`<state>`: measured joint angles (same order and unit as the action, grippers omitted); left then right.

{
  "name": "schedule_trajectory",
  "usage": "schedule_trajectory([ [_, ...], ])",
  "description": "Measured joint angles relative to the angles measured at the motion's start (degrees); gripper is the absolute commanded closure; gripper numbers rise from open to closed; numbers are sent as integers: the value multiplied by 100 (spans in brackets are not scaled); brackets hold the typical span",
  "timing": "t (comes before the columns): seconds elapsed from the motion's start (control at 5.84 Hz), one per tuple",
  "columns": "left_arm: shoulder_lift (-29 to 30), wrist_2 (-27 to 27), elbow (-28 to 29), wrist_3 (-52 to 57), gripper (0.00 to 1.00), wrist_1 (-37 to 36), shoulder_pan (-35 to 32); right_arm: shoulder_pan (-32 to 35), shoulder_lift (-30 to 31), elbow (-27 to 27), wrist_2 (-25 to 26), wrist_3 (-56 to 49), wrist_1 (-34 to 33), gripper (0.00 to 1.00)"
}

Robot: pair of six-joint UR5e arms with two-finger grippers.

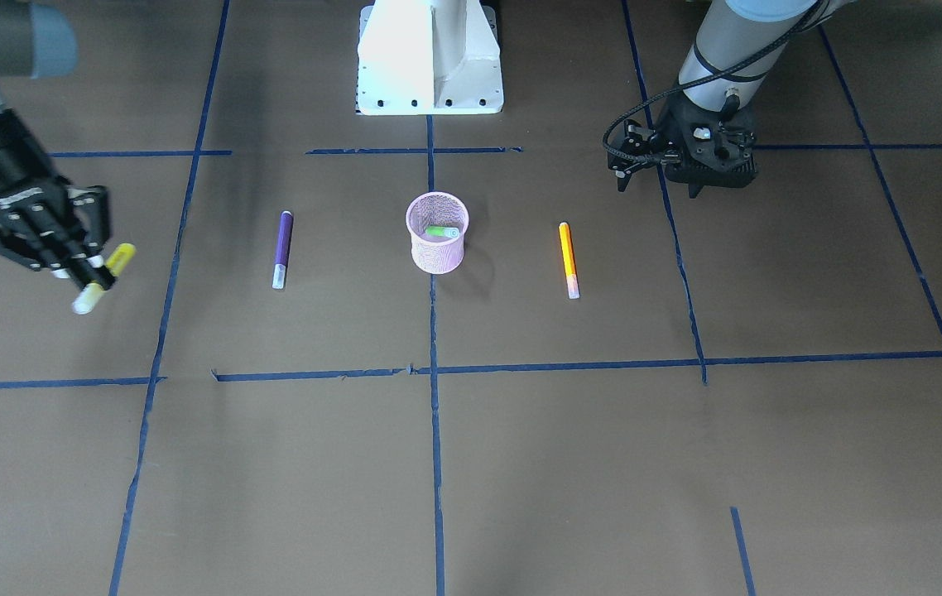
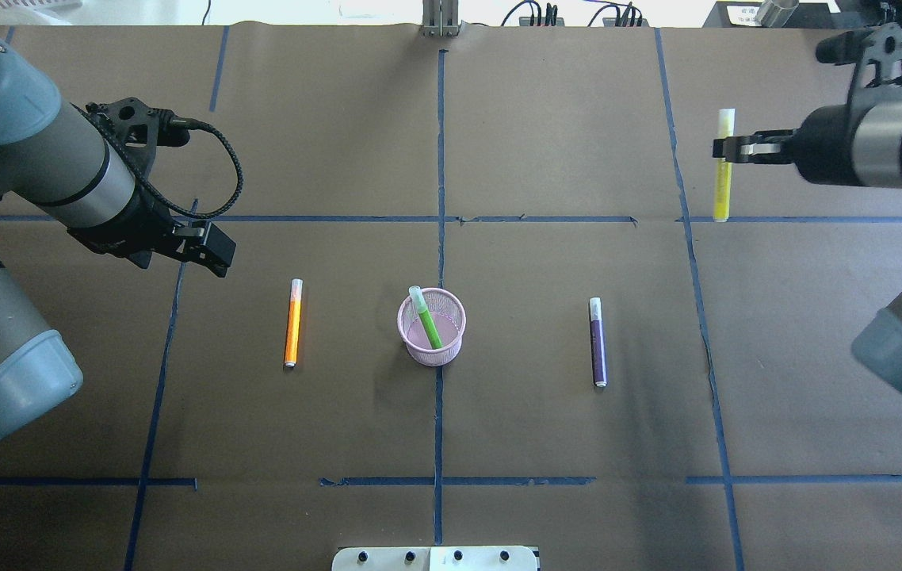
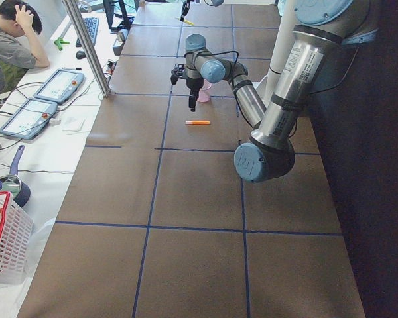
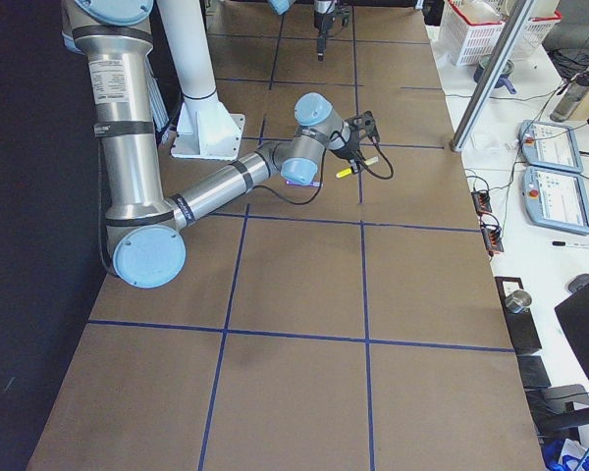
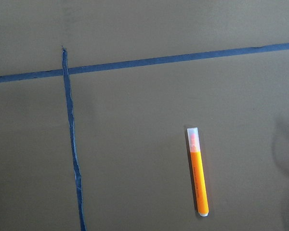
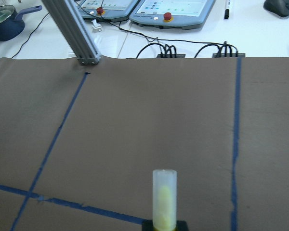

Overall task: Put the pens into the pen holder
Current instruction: 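Lift the yellow highlighter with the right gripper and carry it over the cup, then drop the yellow highlighter into the cup and raise the right gripper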

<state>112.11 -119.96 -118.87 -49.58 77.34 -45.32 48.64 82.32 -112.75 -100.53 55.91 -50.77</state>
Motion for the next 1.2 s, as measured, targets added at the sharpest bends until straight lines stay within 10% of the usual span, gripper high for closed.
schedule_trajectory([
  [0.68, -11, -88, 13, -51, 0, -4, -56, -3028, -1313, -168, 4305, 996, -1406, 100],
  [1.2, -7, -106, 21, -68, 0, 0, -55, -3842, -2362, 225, 5671, 1470, -2580, 100],
])
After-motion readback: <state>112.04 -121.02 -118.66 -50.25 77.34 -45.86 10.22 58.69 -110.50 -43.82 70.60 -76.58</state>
